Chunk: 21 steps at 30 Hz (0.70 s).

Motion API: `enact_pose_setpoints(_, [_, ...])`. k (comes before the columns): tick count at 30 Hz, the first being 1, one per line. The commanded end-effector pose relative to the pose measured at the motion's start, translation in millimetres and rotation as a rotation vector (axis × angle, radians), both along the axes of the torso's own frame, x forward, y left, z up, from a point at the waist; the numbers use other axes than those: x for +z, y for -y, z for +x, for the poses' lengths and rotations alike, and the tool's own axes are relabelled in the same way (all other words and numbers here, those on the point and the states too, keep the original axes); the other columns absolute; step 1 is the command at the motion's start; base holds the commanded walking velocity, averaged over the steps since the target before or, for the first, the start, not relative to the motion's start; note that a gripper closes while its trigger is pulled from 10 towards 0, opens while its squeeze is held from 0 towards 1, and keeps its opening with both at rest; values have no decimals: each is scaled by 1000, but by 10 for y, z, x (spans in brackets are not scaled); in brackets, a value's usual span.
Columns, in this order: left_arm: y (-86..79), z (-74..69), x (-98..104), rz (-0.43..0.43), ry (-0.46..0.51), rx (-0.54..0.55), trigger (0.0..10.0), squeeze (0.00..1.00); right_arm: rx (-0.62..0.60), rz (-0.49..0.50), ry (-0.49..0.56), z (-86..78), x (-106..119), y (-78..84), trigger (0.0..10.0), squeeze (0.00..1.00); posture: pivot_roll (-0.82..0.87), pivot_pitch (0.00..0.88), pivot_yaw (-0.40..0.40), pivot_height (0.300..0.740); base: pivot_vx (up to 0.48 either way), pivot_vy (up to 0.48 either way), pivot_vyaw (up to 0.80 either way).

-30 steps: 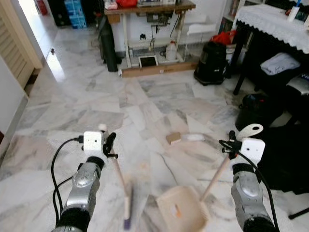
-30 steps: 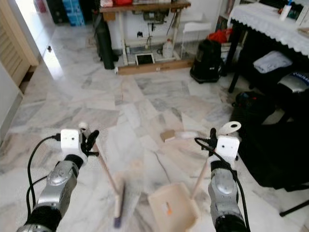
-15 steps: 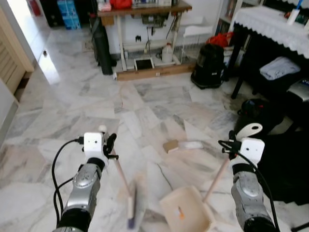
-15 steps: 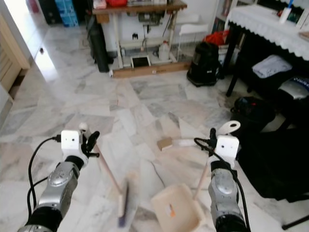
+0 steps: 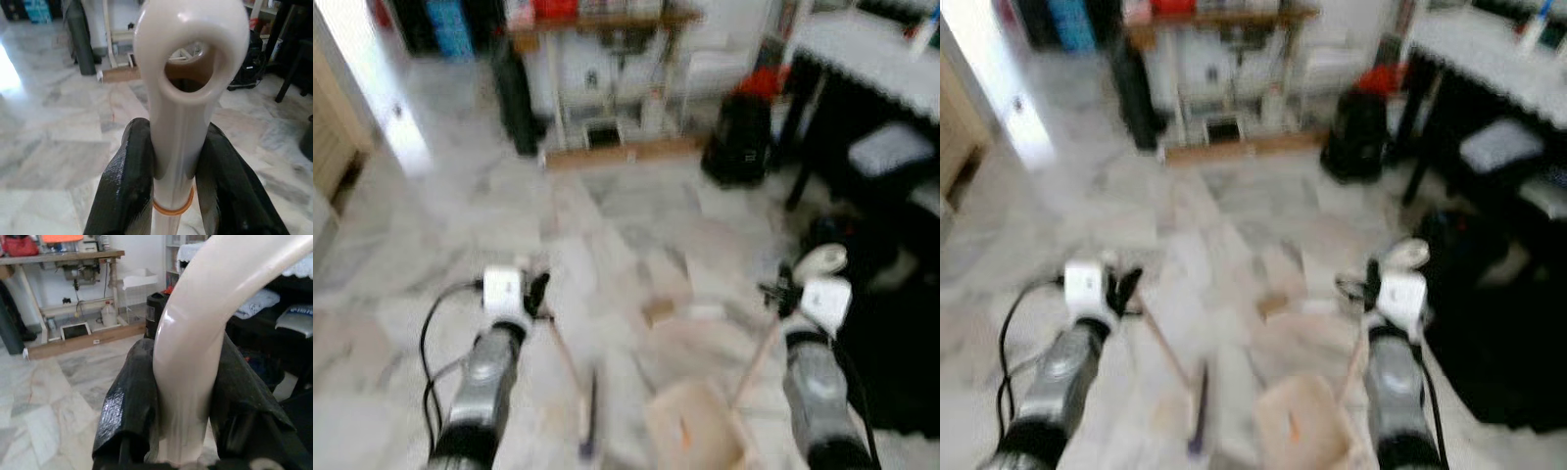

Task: Sweep floor

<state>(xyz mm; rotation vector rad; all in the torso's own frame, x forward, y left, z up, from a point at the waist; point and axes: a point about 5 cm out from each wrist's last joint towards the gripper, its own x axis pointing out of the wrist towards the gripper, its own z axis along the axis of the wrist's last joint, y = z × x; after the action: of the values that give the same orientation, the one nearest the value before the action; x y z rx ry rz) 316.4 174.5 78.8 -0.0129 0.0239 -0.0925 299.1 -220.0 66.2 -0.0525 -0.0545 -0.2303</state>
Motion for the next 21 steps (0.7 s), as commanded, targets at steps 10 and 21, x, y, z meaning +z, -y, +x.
enact_pose_setpoints(10, [52,37,86,-3,40,-15,10000,0,-15,-5,15,-4,30,37,10000,0,-70,0,36,740,372,0,0])
enact_pose_setpoints(21, [63,31,84,-5,40,-15,10000,0,-12,-4,13,-7,25,40,10000,0,-69,0,32,740,373,0,0])
